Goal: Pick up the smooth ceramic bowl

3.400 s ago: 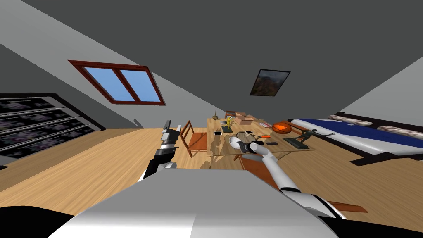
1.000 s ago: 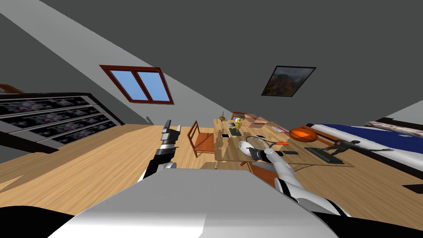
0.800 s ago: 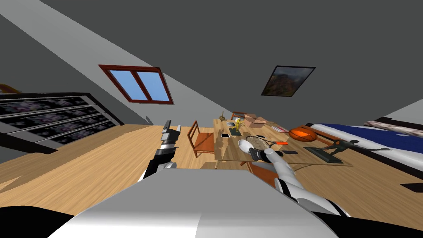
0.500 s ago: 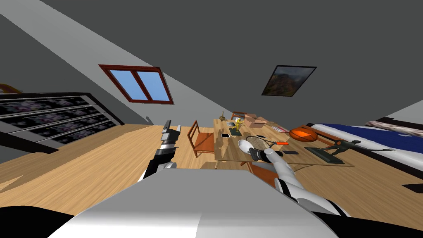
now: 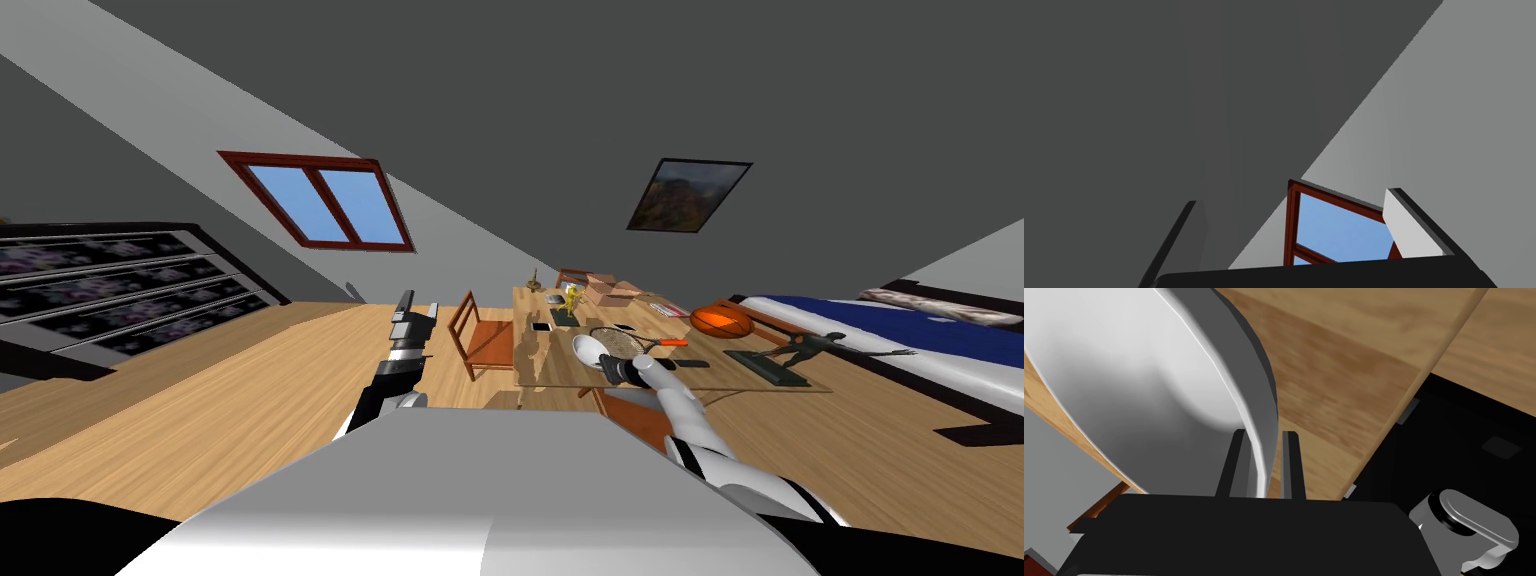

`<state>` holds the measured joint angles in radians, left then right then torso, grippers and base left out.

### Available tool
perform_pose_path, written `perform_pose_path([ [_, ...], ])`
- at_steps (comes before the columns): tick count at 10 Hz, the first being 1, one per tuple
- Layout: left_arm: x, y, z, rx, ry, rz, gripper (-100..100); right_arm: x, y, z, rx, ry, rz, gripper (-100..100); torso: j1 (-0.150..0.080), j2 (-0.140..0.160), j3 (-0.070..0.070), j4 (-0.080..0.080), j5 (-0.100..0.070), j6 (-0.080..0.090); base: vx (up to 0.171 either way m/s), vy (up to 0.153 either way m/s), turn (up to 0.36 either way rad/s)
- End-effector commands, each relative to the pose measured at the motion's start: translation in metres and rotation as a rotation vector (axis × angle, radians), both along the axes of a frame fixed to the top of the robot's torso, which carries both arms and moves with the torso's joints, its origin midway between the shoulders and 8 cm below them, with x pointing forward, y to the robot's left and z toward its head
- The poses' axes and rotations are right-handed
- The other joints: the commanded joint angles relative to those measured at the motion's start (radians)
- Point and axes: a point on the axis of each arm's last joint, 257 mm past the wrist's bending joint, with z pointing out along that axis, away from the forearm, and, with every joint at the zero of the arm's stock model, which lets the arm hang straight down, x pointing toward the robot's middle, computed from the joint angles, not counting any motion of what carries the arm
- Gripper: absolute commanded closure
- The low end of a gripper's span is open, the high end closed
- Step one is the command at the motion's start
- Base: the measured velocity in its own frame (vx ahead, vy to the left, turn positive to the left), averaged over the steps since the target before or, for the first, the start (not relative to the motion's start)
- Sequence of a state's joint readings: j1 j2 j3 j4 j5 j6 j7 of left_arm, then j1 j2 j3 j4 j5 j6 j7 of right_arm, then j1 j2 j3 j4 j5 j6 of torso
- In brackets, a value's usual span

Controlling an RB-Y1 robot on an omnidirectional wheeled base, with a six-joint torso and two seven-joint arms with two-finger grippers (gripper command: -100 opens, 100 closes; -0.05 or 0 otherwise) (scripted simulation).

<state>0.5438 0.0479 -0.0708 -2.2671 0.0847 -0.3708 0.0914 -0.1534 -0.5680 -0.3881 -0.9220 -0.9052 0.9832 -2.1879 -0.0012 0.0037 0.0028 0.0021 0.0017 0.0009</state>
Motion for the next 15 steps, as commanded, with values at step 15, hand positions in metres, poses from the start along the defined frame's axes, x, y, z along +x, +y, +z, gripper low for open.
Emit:
perform_pose_path([
  [15, 0.0, 0.0, 0.0, 0.0, 0.0, 0.0, 0, 0.026, 0.087, 0.012, 0.017, 0.001, 0.064, 100, 0.004, 0.002, 0.002, 0.002, 0.002, 0.0, -0.01, -0.039, -0.04],
])
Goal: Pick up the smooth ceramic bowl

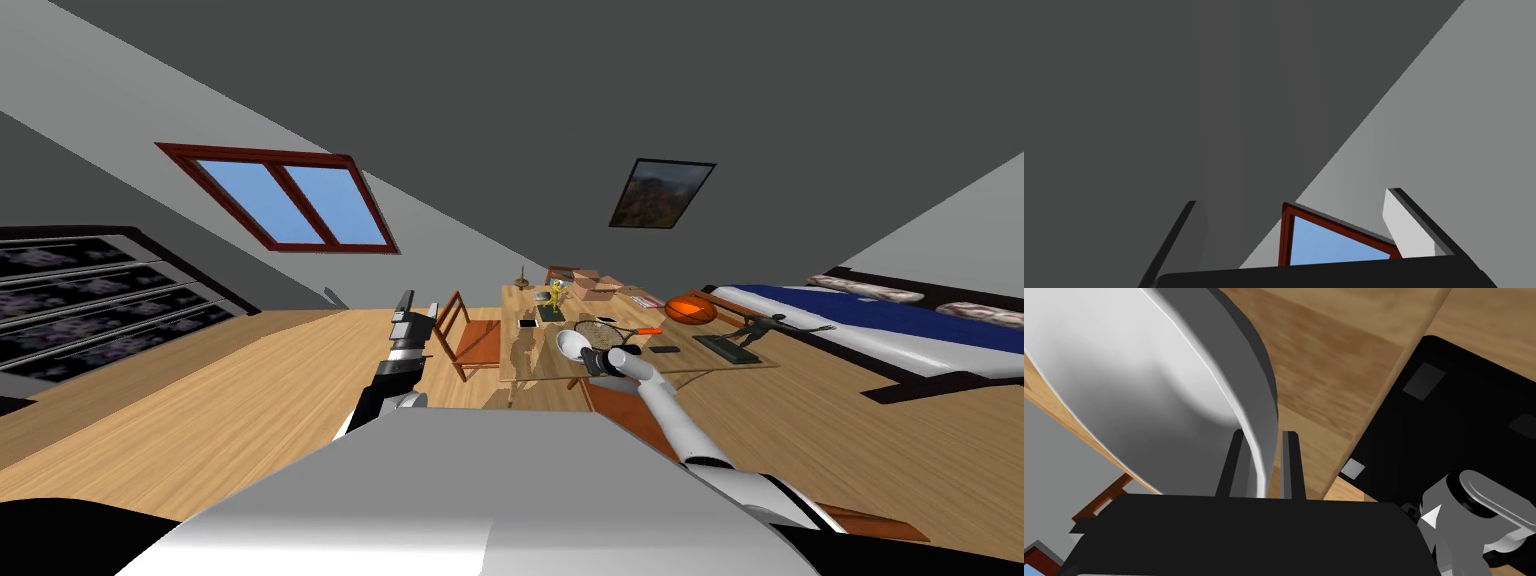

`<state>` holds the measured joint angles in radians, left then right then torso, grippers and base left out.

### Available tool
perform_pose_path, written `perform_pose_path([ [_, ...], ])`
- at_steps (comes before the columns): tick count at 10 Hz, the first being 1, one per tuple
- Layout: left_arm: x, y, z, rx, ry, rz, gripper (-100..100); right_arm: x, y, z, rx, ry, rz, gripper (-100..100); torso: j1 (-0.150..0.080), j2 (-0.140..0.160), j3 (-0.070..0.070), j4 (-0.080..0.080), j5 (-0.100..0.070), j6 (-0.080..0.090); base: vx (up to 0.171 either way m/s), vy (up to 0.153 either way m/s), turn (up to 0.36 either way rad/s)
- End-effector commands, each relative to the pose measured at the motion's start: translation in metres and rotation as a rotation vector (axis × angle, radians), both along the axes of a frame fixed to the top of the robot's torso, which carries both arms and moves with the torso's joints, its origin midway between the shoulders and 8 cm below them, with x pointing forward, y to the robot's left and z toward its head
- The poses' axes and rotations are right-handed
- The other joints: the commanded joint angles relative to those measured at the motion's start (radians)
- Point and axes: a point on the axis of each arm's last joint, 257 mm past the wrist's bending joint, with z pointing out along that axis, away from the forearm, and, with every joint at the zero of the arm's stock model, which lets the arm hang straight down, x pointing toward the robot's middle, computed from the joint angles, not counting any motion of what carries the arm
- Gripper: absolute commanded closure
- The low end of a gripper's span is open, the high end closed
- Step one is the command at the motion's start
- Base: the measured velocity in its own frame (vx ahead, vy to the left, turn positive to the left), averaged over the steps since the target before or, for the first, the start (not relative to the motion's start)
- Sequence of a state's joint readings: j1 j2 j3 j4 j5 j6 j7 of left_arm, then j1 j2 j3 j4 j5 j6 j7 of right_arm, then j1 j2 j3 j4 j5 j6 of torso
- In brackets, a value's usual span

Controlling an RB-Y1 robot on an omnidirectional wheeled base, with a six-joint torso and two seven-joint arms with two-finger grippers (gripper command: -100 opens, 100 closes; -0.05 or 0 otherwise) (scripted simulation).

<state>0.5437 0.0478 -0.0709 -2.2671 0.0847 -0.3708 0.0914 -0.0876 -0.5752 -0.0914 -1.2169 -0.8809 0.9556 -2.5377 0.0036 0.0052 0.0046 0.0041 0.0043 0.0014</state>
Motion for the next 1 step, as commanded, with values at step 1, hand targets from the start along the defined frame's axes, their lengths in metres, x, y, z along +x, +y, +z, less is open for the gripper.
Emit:
perform_pose_path([
  [1, 0.0, 0.0, 0.0, 0.0, 0.0, 0.0, 0, 0.0, 0.0, 0.0, 0.0, 0.0, 0.0, 0, 0.0, 0.0, 0.0, 0.0, 0.0, 0.0, 0.0, 0.0, 0.0],
])
